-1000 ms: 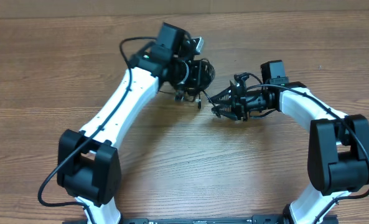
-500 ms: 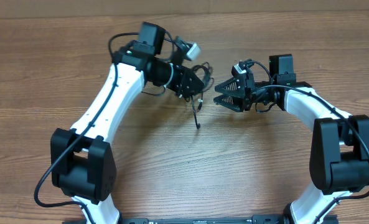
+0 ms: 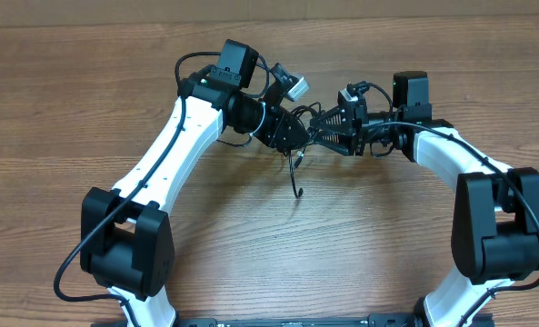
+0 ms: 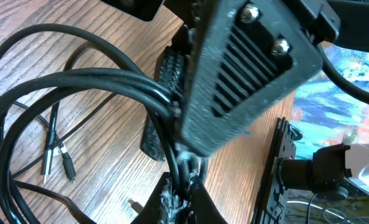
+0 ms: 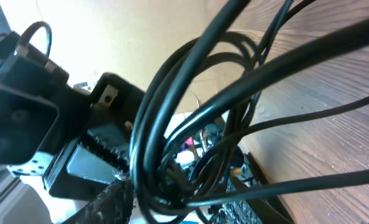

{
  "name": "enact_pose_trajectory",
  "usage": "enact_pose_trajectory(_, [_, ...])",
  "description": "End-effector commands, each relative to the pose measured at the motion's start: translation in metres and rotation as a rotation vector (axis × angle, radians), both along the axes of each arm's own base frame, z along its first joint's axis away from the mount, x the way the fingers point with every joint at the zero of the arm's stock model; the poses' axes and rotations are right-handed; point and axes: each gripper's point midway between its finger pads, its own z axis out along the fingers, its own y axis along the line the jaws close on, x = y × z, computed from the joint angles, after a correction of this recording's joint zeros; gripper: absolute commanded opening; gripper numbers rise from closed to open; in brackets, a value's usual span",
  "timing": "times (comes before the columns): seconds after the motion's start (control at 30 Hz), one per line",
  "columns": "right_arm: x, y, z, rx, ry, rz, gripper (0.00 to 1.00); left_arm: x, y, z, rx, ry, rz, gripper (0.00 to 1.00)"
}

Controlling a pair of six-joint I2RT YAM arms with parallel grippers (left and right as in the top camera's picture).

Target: Untangle cables

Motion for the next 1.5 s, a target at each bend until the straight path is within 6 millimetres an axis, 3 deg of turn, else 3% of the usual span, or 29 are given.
enact_pose_trajectory(0.0, [0.006, 0.000, -0.002, -0.029, 0.035, -0.035, 0.46, -0.008, -0.007, 0.005, -0.031, -0.018, -0.048, 0.04])
enact_pose_trajectory(0.13, [0.006, 0.000, -0.002, -0.030, 0.039, -0.037, 0.43, -0.012, -0.013, 0.004, -0.023, -0.029, -0.067, 0.04])
enact_pose_trajectory(0.33, [0.007, -0.001, -0.002, -0.033, 0.036, -0.039, 0.07, -0.016, -0.018, 0.001, -0.009, -0.047, -0.087, 0.04])
enact_pose_trajectory(0.43, [0.007, -0.001, -0.003, -0.034, 0.036, -0.040, 0.04, -0.011, -0.014, -0.004, 0.034, -0.048, -0.056, 0.04])
enact_pose_trajectory(0.5, [0.009, -0.001, -0.005, -0.046, 0.035, -0.051, 0.04, -0.009, -0.012, -0.008, 0.060, -0.043, -0.033, 0.16])
enact_pose_trajectory(0.63, [0.015, -0.003, -0.014, -0.091, 0.041, -0.093, 0.04, -0.001, -0.005, -0.006, 0.071, -0.016, 0.022, 0.64])
enact_pose_trajectory(0.73, [0.018, -0.004, -0.020, -0.123, 0.053, -0.122, 0.04, 0.007, 0.000, 0.006, 0.024, 0.031, 0.071, 0.75])
enact_pose_trajectory(0.83, [0.020, -0.006, -0.025, -0.150, 0.068, -0.144, 0.04, 0.010, 0.007, 0.020, -0.048, 0.062, 0.075, 0.76])
enact_pose_trajectory(0.9, [0.021, -0.006, -0.026, -0.153, 0.068, -0.147, 0.04, 0.009, 0.012, 0.020, -0.045, 0.093, 0.089, 0.75])
enact_pose_trajectory(1.13, [0.022, -0.007, -0.028, -0.162, 0.067, -0.156, 0.04, -0.028, 0.043, -0.018, 0.232, 0.248, 0.121, 0.72])
enact_pose_trajectory(1.47, [0.024, -0.008, -0.029, -0.173, 0.067, -0.166, 0.04, -0.080, 0.006, -0.023, 0.311, 0.319, 0.003, 0.68])
